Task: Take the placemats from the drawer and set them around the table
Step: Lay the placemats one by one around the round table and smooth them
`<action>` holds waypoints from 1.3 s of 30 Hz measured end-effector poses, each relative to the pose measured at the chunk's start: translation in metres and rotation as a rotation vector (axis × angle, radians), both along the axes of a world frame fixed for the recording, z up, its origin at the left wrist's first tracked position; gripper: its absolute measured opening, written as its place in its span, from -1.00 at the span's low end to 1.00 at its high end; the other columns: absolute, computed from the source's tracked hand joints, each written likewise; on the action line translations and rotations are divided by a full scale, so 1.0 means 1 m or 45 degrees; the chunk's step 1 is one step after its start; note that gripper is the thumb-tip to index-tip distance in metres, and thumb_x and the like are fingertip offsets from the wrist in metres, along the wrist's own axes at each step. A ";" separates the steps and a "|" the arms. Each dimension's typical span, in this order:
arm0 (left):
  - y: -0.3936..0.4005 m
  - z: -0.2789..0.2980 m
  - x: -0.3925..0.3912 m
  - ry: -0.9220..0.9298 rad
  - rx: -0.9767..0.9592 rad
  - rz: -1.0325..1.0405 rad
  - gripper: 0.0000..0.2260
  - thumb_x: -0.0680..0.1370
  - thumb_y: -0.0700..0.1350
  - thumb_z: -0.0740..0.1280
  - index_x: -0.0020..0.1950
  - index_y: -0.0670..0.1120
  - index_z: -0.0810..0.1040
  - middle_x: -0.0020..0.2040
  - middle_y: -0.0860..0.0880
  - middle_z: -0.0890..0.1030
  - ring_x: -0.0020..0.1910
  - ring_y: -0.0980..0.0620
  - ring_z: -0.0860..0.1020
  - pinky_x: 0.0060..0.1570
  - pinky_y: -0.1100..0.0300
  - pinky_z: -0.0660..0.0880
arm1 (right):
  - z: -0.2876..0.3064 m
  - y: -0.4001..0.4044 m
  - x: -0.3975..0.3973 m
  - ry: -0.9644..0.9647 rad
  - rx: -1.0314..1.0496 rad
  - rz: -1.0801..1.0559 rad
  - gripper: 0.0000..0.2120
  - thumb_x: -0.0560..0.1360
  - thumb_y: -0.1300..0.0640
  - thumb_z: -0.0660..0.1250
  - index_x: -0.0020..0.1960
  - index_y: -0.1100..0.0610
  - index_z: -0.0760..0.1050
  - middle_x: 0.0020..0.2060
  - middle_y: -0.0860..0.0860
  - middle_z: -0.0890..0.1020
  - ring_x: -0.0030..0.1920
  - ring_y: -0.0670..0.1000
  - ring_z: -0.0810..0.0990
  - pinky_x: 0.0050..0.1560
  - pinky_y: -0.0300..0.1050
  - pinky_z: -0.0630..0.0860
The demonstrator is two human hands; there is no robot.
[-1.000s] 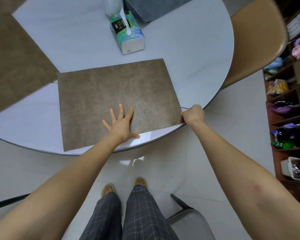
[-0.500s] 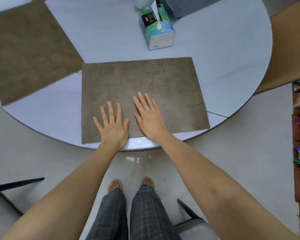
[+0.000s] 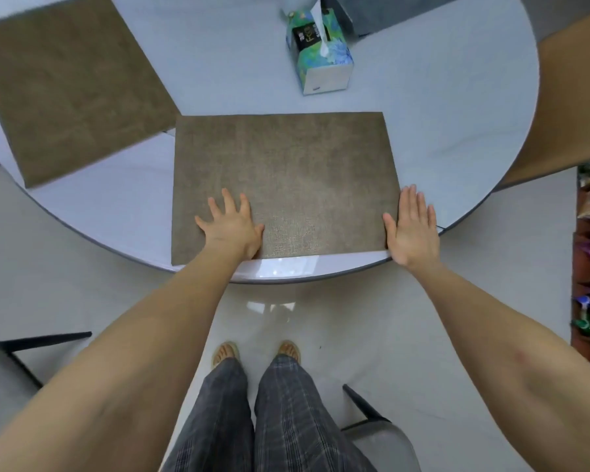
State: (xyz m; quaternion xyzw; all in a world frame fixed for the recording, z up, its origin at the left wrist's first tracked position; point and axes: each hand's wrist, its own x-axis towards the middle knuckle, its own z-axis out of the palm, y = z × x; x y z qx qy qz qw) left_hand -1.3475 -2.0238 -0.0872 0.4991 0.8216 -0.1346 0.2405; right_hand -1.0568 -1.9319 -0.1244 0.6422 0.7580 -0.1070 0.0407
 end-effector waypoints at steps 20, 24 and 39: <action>0.154 -0.047 -0.037 -0.038 0.359 -0.186 -0.43 0.64 0.18 -0.18 0.56 -0.03 -0.28 0.56 -0.03 -0.33 0.53 -0.11 -0.31 0.46 -0.21 -0.29 | -0.012 0.134 -0.180 0.050 0.060 0.602 -0.44 0.63 -0.14 -0.10 0.57 0.03 -0.10 0.56 -0.01 -0.05 0.56 -0.02 -0.12 0.55 -0.04 -0.14; 0.156 -0.044 -0.036 -0.033 0.326 -0.197 -0.43 0.65 0.16 -0.20 0.56 -0.05 -0.32 0.55 -0.05 -0.34 0.53 -0.13 -0.32 0.45 -0.23 -0.30 | -0.014 0.160 -0.137 0.031 0.095 0.345 -0.45 0.64 -0.11 -0.14 0.57 0.05 -0.10 0.56 0.01 -0.04 0.56 0.01 -0.10 0.54 -0.05 -0.15; 0.153 -0.044 -0.037 -0.086 0.364 -0.197 -0.43 0.65 0.16 -0.17 0.57 -0.05 -0.28 0.56 -0.06 -0.31 0.53 -0.13 -0.30 0.46 -0.21 -0.29 | -0.002 0.090 -0.069 0.047 0.042 -0.081 -0.42 0.64 -0.07 -0.10 0.56 0.18 -0.11 0.56 0.10 -0.04 0.56 0.05 -0.07 0.55 0.01 -0.09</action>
